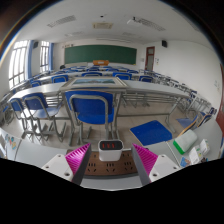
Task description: Unplug charger
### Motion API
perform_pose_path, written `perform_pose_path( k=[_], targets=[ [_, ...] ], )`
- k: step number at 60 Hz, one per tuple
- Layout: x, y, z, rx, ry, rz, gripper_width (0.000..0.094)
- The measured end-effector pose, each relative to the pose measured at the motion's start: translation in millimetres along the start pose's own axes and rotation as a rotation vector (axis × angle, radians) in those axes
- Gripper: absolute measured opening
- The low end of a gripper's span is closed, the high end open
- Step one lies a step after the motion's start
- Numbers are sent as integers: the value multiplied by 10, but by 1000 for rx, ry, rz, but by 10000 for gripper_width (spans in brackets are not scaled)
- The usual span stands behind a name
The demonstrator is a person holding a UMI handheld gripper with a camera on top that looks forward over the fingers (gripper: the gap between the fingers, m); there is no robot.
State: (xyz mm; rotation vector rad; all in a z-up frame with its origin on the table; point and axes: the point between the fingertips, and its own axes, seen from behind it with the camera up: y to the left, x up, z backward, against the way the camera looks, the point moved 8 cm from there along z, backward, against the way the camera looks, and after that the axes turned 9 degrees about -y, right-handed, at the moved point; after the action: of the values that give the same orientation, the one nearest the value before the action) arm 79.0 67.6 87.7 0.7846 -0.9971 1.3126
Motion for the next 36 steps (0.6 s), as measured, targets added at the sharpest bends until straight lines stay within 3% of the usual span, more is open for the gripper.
perform_pose_path(
  k=[5,7,10,11,21,28,36],
  targets=[
    [-64,7,-176,4,1,-15,729],
    [-77,6,-207,6,-3,-18,636],
    [-61,54,-229,12,-18,-27,424],
    [-82,63,-251,27,-24,-40,401],
    [-92,22,-249,16,-49,-24,251],
    [13,9,-217,34,-40,-46,235],
    [1542,-244,572,78,-400,-72,233]
  ],
)
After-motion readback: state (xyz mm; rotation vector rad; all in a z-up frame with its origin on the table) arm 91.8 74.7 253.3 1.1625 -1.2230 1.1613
